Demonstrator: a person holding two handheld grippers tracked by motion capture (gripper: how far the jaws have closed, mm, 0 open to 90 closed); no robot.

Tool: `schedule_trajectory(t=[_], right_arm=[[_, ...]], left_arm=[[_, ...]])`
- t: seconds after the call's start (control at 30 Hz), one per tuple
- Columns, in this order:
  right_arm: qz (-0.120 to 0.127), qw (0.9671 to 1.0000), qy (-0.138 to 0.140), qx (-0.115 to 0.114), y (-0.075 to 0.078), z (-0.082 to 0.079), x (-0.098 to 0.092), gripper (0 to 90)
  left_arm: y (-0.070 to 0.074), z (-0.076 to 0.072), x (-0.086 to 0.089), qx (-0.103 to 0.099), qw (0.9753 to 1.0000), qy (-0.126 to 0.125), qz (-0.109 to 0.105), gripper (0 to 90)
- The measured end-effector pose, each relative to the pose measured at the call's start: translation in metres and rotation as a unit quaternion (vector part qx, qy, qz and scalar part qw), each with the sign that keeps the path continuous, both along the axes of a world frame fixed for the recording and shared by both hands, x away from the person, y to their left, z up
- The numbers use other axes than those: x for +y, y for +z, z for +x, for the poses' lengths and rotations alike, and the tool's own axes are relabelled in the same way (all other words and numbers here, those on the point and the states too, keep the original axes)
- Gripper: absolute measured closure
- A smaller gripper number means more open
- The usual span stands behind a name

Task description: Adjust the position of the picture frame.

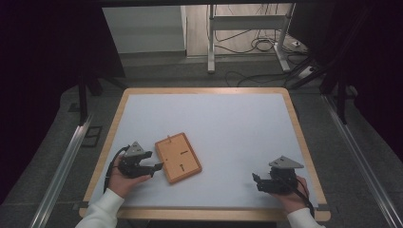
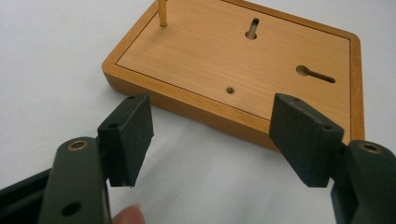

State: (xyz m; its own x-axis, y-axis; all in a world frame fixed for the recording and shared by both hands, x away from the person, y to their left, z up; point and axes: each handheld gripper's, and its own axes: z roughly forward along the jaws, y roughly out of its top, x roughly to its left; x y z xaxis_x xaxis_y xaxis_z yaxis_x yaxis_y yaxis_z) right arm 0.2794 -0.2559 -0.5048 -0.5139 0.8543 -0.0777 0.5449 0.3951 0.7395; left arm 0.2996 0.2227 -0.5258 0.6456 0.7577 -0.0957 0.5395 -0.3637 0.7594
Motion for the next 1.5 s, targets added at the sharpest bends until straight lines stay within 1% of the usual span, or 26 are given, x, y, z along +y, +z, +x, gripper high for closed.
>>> schedule_trajectory(t=[0.03,0.13,0.27,0.33,0.37,0.6,0.7,0.77,0.93,1.03,1.07,1.1,1.2,1.37,1.4,1.5], right_arm=[[-0.004,1.0,-0.004,-0.005,0.0,-0.001,0.0,15.8],[0.001,1.0,-0.004,-0.005,0.001,-0.001,-0.001,15.8],[-0.001,1.0,0.0,-0.004,0.0,-0.003,-0.001,15.8],[-0.002,1.0,0.001,-0.004,0.0,-0.004,-0.001,17.2],[-0.006,1.0,0.003,-0.006,0.0,-0.005,0.0,19.1],[-0.007,0.9999,0.006,0.005,-0.002,-0.004,0.001,17.6],[-0.008,0.9999,0.004,0.008,-0.003,-0.004,0.0,17.6],[-0.01,0.9999,0.006,0.006,-0.002,-0.004,0.0,17.7],[-0.008,0.9999,0.006,0.007,-0.002,-0.004,0.001,17.7],[-0.009,0.9999,0.008,0.008,-0.003,-0.004,0.001,18.3],[-0.017,0.9998,0.01,0.006,-0.003,-0.004,0.003,18.8],[-0.017,0.9998,0.01,0.006,-0.003,-0.004,0.003,18.8],[-0.015,0.9998,0.01,0.007,-0.003,-0.004,0.003,18.7],[-0.009,0.9999,0.009,0.007,-0.003,-0.004,0.002,17.8],[-0.008,0.9999,0.01,0.007,-0.003,-0.004,0.002,17.6],[-0.007,0.9999,0.011,0.008,-0.003,-0.004,0.002,17.4]], left_arm=[[0.0,0.0,0.0,0.0,1.0,0.0,0.0,29.8],[0.0,0.001,0.001,0.002,1.0,0.002,-0.001,29.5],[0.001,0.001,0.001,0.004,1.0,0.004,0.002,29.4],[0.001,0.001,0.001,0.006,1.0,0.004,0.002,29.2],[0.001,0.001,0.001,0.008,1.0,0.004,0.002,29.0],[0.001,0.004,0.001,0.013,0.9999,0.0,0.003,28.5],[0.001,0.004,0.001,0.012,0.9999,0.0,0.002,28.4],[0.002,0.005,0.002,0.011,0.9999,0.001,0.001,28.4],[0.007,0.005,0.002,0.005,1.0,0.001,-0.004,29.3],[0.009,0.007,0.002,0.003,1.0,0.002,-0.005,29.3],[0.009,0.008,0.002,0.001,1.0,0.002,-0.007,29.5],[0.01,0.009,0.001,0.002,0.9999,0.004,-0.011,29.5],[0.012,0.013,0.0,0.0,1.0,0.001,-0.01,29.4],[0.015,0.02,-0.002,0.002,1.0,-0.005,0.0,28.9],[0.014,0.021,-0.002,0.004,1.0,-0.005,-0.003,29.8],[0.014,0.026,-0.003,0.004,1.0,-0.005,0.006,29.7]])
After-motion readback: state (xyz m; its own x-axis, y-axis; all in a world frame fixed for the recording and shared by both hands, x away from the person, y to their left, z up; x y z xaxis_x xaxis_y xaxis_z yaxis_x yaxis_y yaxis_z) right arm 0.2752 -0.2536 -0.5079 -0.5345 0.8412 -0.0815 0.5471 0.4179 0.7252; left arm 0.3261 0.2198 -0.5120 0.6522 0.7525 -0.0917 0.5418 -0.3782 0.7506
